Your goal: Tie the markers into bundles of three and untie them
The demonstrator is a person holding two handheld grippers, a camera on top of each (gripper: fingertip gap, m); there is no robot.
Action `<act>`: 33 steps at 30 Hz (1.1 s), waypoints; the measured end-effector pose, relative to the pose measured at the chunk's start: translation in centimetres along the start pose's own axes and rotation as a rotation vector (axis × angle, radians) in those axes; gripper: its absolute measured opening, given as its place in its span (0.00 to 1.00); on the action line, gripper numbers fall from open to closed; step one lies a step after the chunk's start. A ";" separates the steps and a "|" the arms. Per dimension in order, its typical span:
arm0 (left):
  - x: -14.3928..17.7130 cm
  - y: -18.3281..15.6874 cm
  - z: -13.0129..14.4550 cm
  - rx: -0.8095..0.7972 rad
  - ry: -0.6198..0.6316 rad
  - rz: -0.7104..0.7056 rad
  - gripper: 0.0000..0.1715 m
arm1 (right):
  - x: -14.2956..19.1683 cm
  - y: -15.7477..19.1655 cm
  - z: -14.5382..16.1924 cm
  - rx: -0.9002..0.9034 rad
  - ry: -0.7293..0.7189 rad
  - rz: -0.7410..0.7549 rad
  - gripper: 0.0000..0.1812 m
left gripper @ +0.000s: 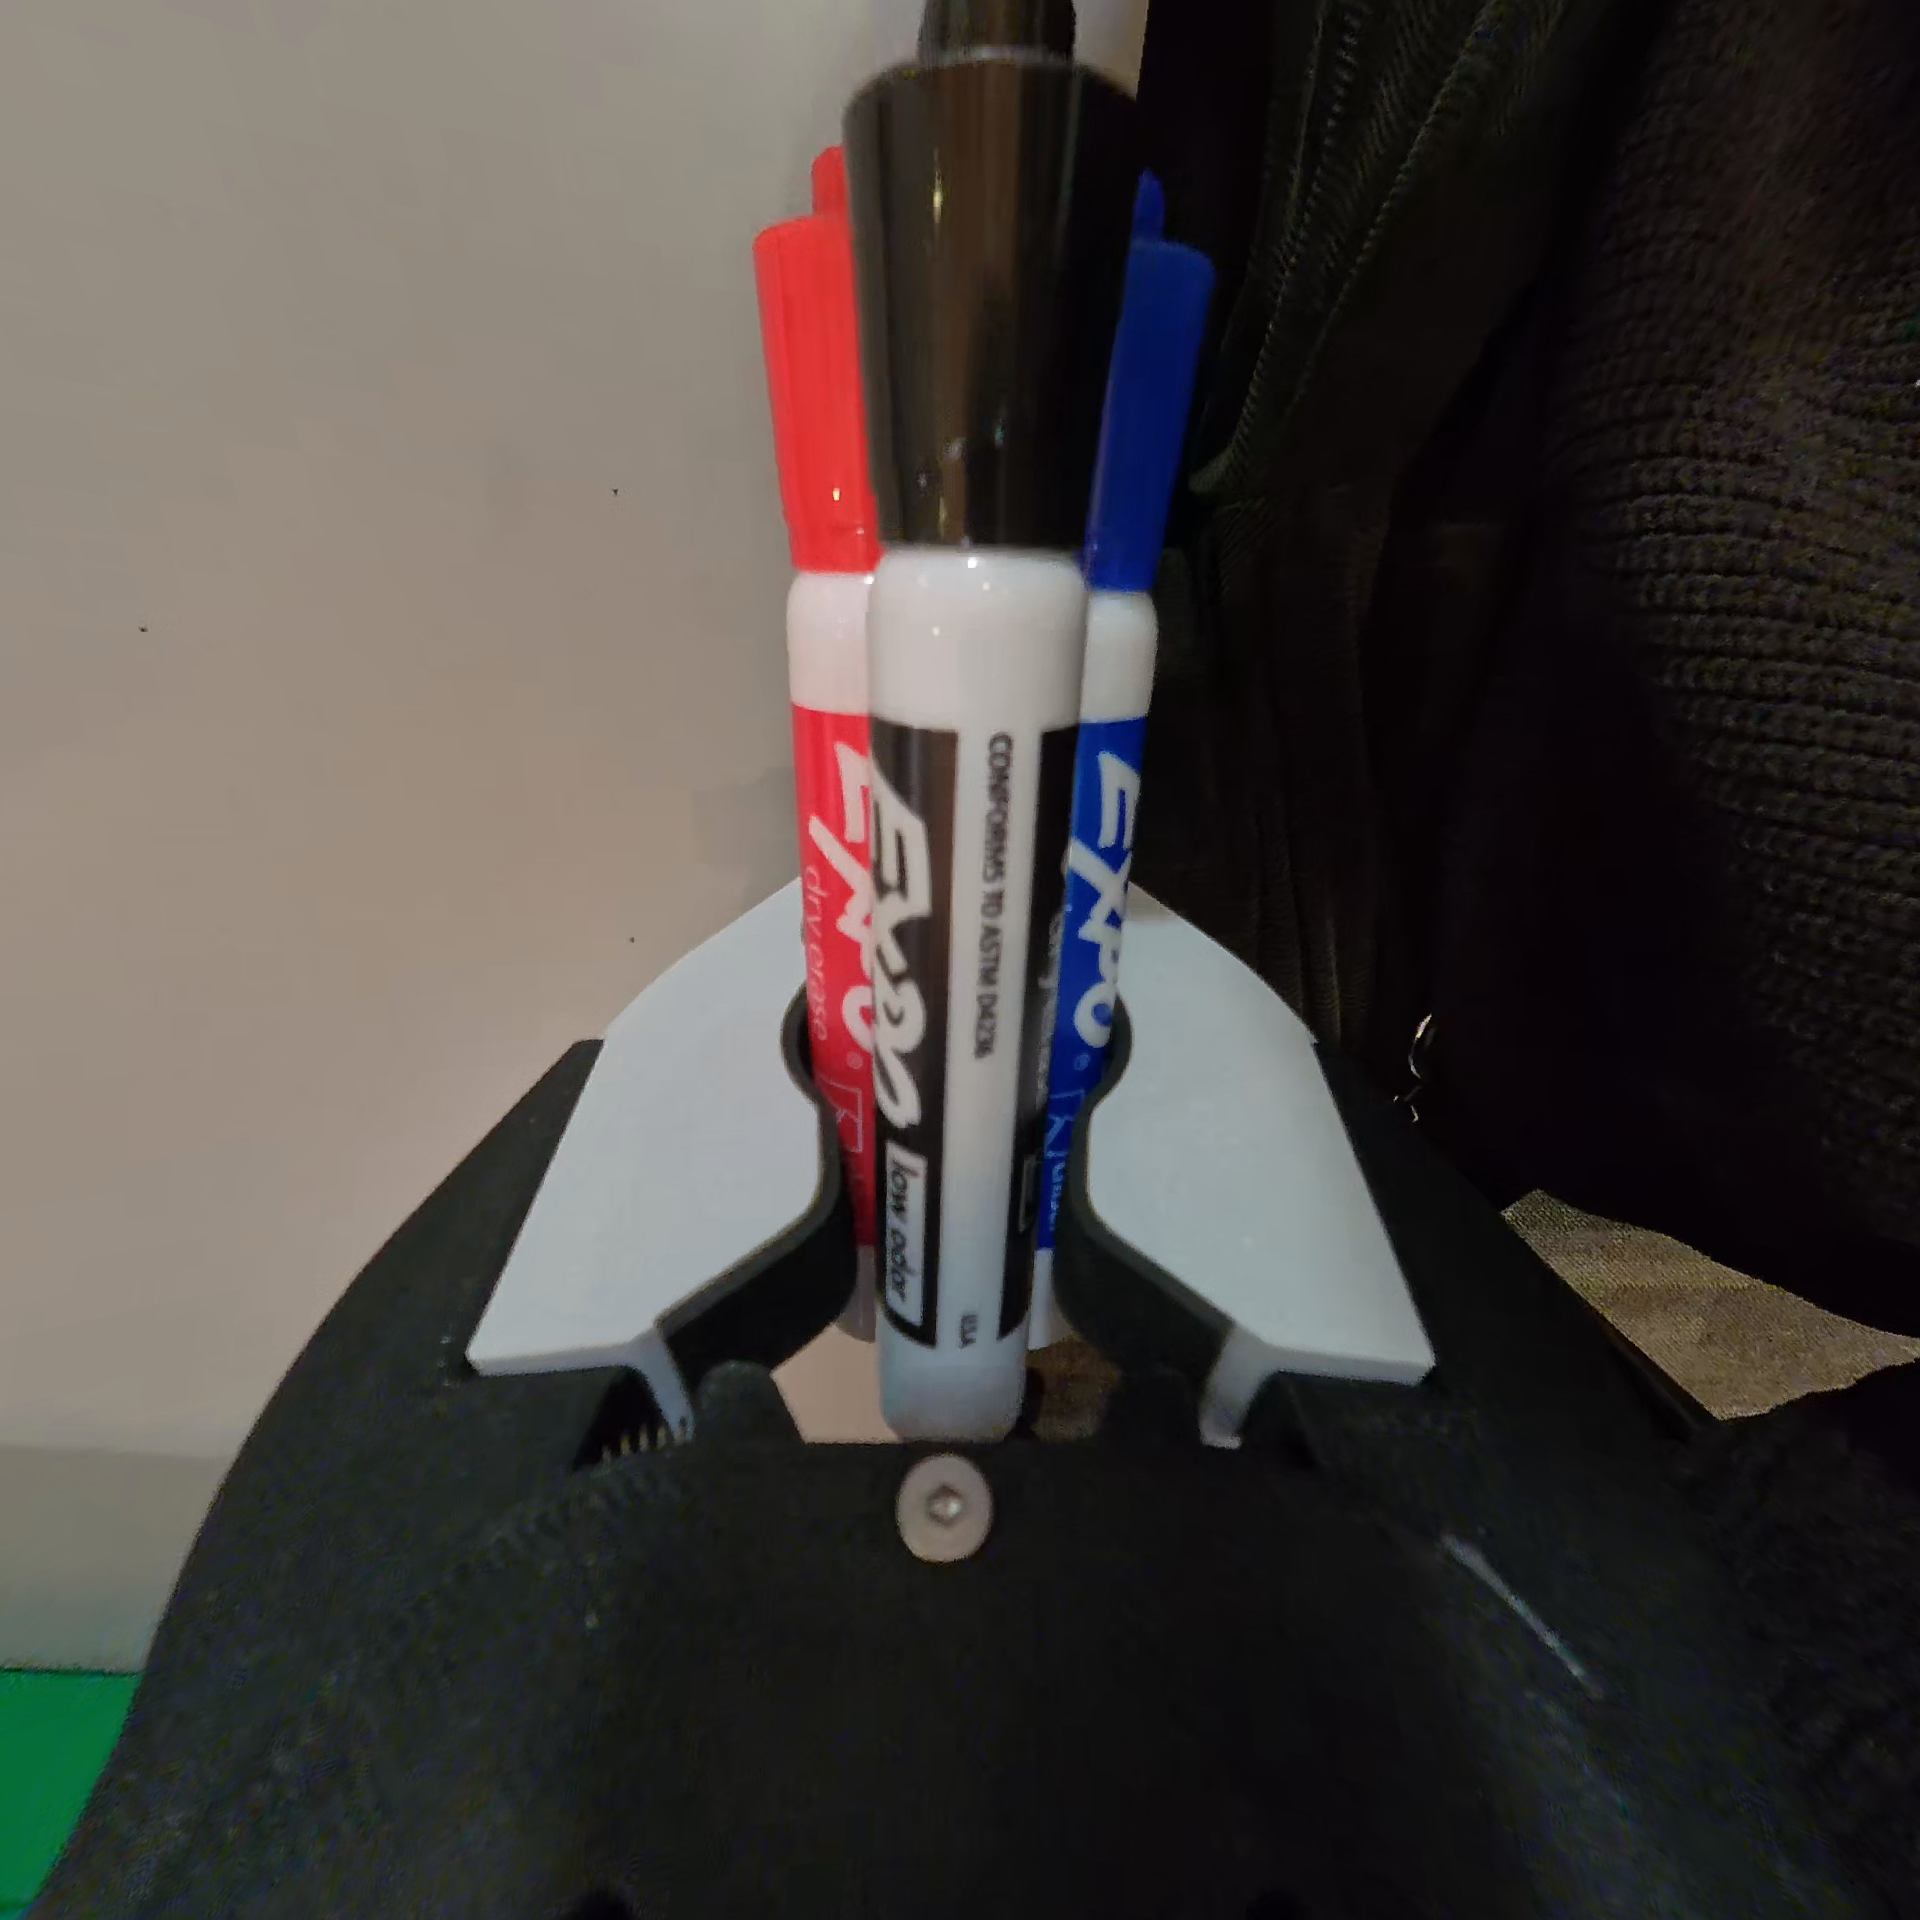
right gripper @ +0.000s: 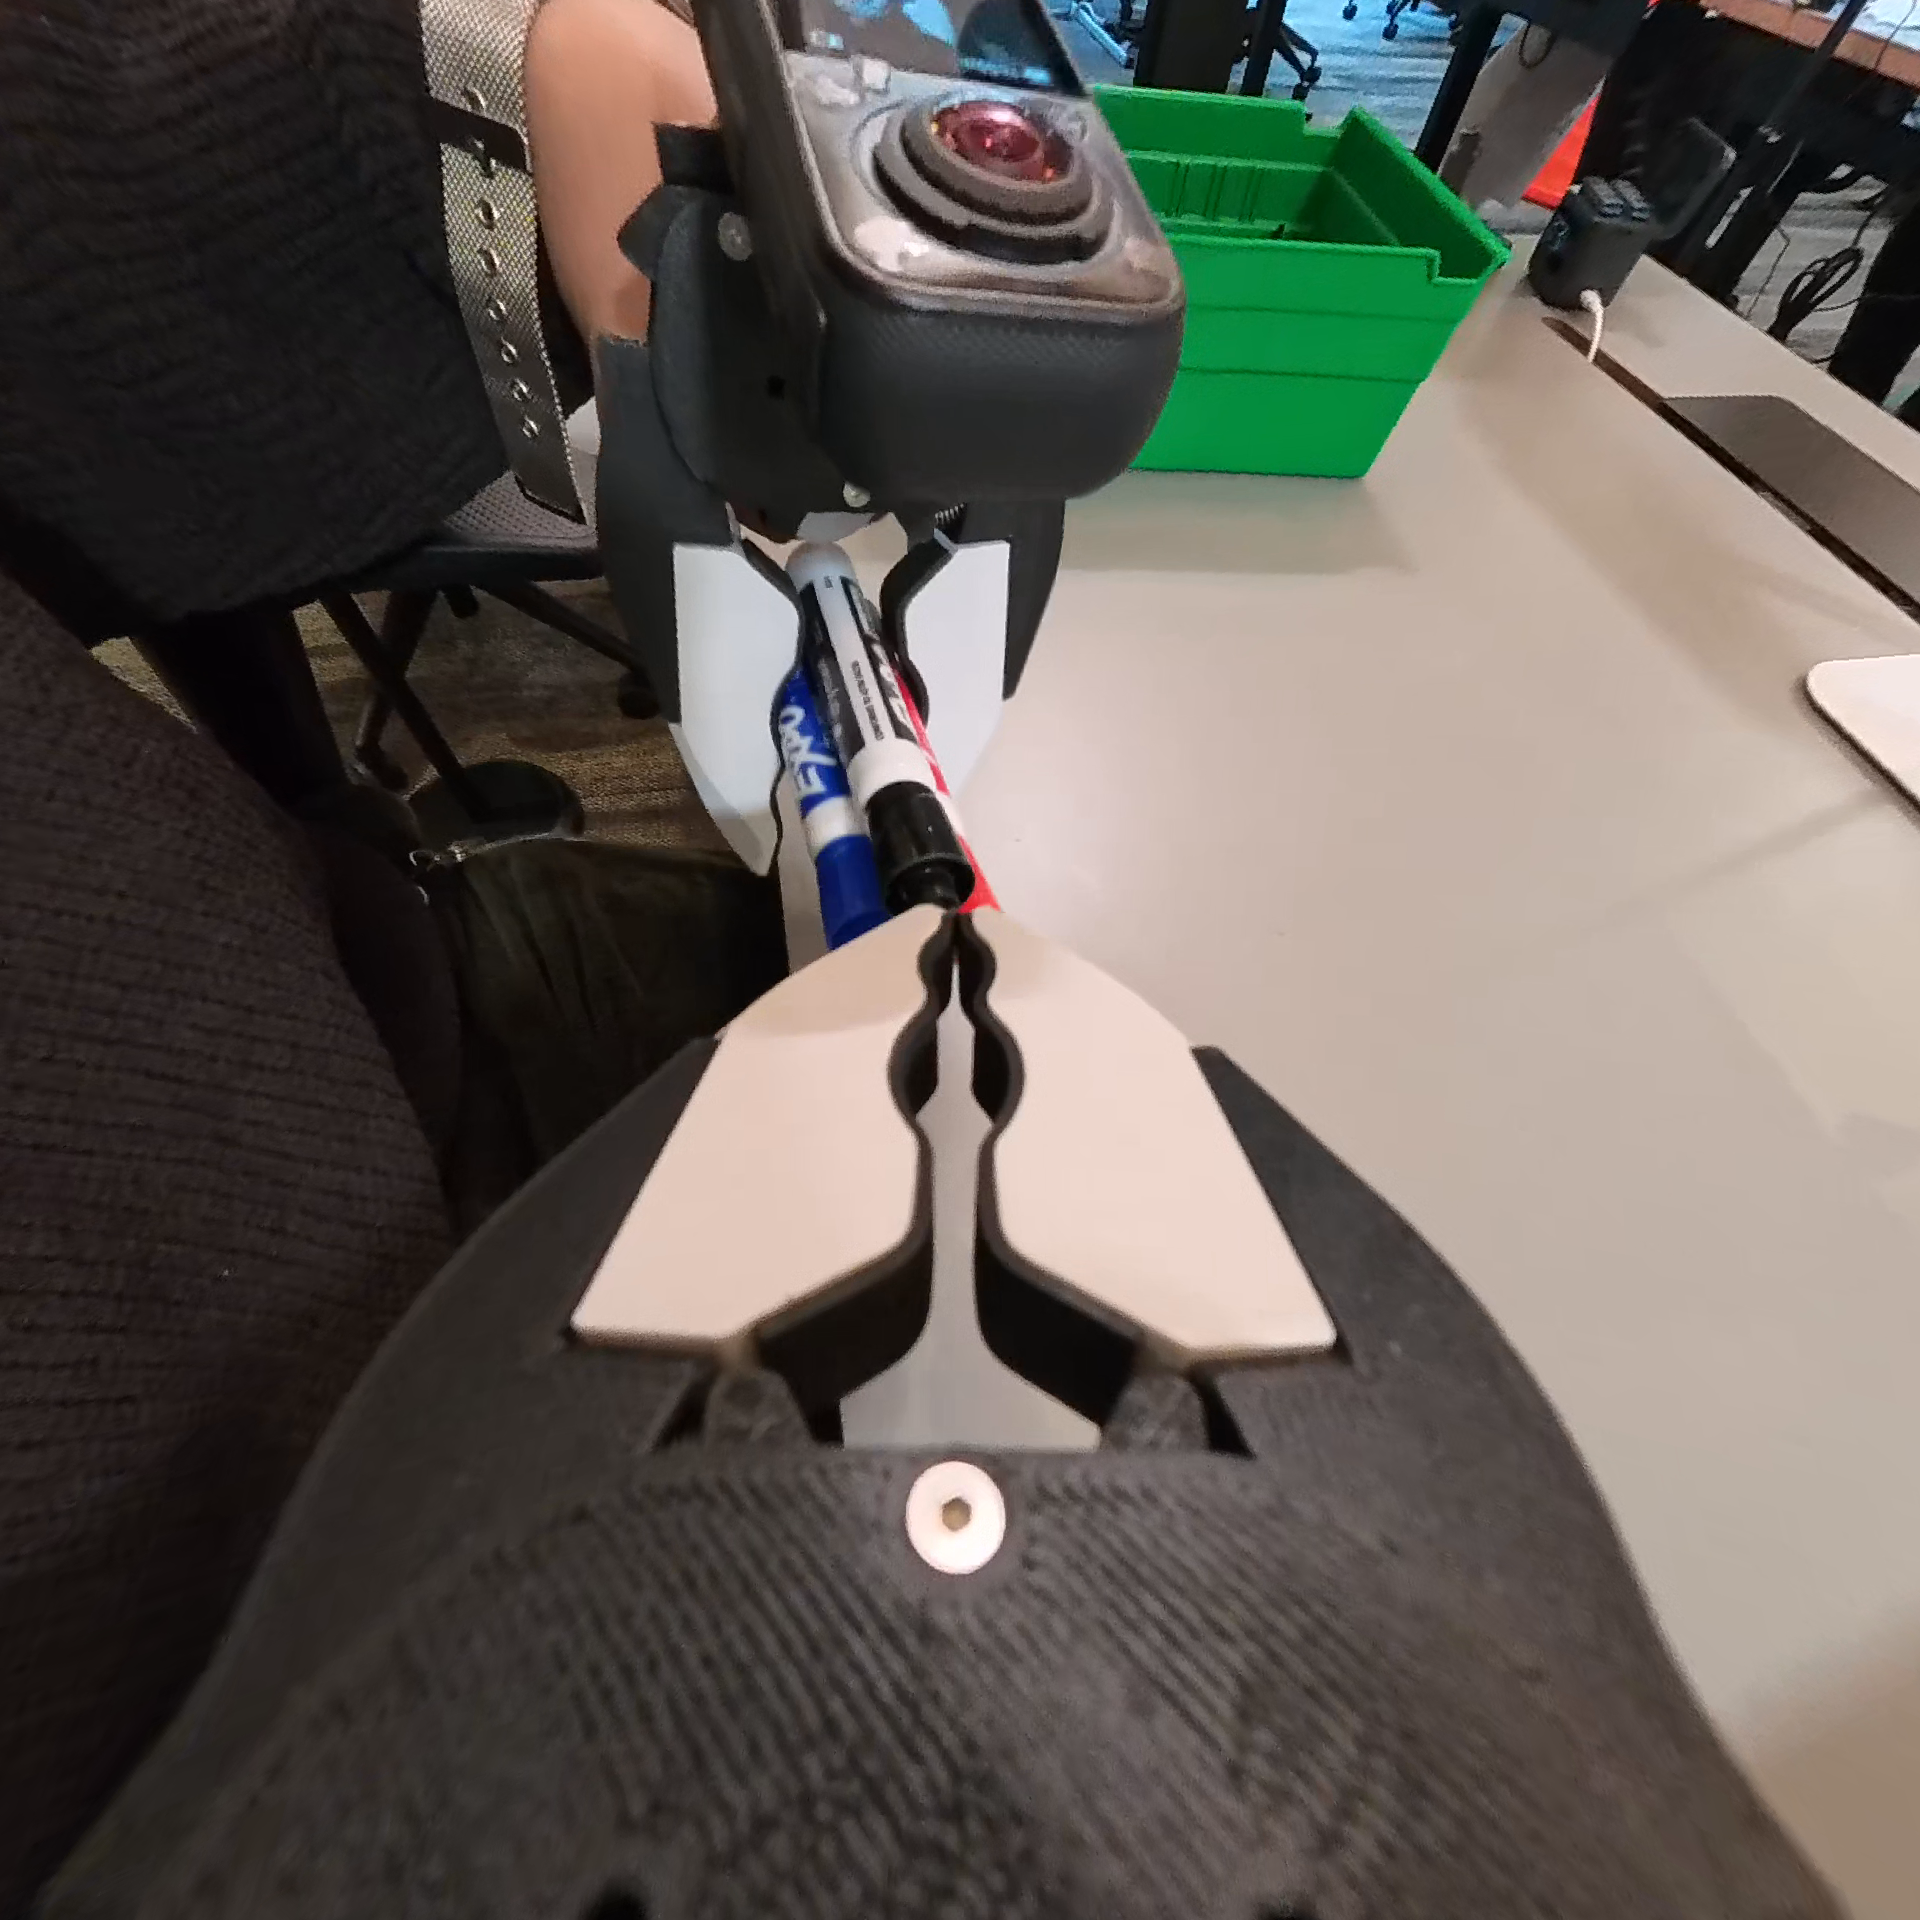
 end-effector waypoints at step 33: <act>0.2 1.1 1.1 0.048 0.009 -0.011 0.28 | 1.4 -2.4 1.8 -0.124 -0.028 0.112 0.06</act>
Point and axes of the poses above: each gripper's, where its closed fingertips meet, x back along the fingers, z out of its underside, y = z × x across the jaws, the point moved 7 cm from there along x, back along the fingers, and after that the axes turned 15 degrees about x, right-handed, at the moved point
